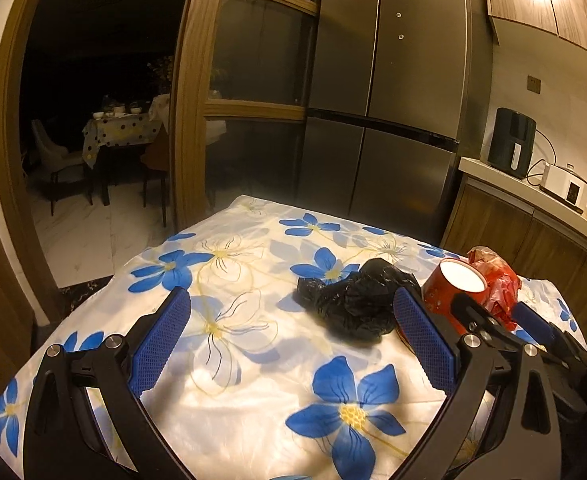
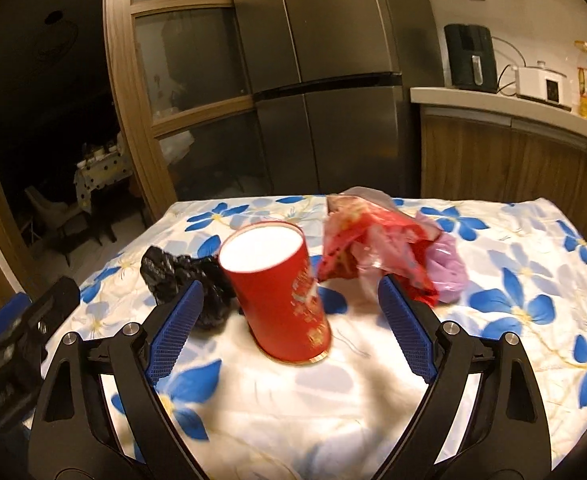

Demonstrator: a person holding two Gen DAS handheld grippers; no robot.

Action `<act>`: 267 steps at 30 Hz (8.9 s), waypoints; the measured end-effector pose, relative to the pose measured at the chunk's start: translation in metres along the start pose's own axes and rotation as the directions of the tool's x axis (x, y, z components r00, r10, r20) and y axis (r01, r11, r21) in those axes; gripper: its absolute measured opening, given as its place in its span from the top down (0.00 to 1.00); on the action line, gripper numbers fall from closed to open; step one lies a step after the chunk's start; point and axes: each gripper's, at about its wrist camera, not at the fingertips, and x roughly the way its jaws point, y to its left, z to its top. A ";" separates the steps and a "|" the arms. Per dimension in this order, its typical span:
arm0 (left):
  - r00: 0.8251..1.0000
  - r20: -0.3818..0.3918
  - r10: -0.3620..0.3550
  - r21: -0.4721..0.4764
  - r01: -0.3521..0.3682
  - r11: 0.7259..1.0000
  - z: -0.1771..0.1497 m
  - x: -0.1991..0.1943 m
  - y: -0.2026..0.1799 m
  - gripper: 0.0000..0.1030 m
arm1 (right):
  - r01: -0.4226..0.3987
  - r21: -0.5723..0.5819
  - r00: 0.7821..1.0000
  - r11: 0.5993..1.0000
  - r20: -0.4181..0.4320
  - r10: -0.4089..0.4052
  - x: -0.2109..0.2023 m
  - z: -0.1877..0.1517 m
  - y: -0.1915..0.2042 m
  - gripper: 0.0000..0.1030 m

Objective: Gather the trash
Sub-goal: 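Close the right tool around the red paper cup while the left tool nears the black bag, then grasp the black bag with the left tool while the right tool lifts the red cup, then carry the red cup and black bag over the black bin with both tools, then open both tools to drop the red cup and black bag into the bin, then move both open tools back toward the red and pink bags on the table, then grasp the red plastic bag with the left tool while the right tool grasps the pink bag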

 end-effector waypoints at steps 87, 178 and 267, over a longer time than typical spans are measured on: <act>0.960 -0.120 -0.252 0.132 0.267 0.954 0.012 -0.047 -0.130 0.95 | 0.059 0.098 0.973 0.993 0.218 -0.079 -0.197 -0.007 -0.100 0.45; 0.633 -0.337 -0.697 0.360 0.770 0.526 -0.099 -0.119 -0.505 0.36 | 0.478 0.490 0.765 0.729 0.177 -0.620 -0.325 -0.039 -0.417 0.43; 0.937 -0.274 -0.215 0.133 0.259 0.957 -0.044 0.062 -0.181 0.48 | 0.309 0.246 0.934 0.919 0.106 -0.342 -0.123 -0.020 -0.176 0.16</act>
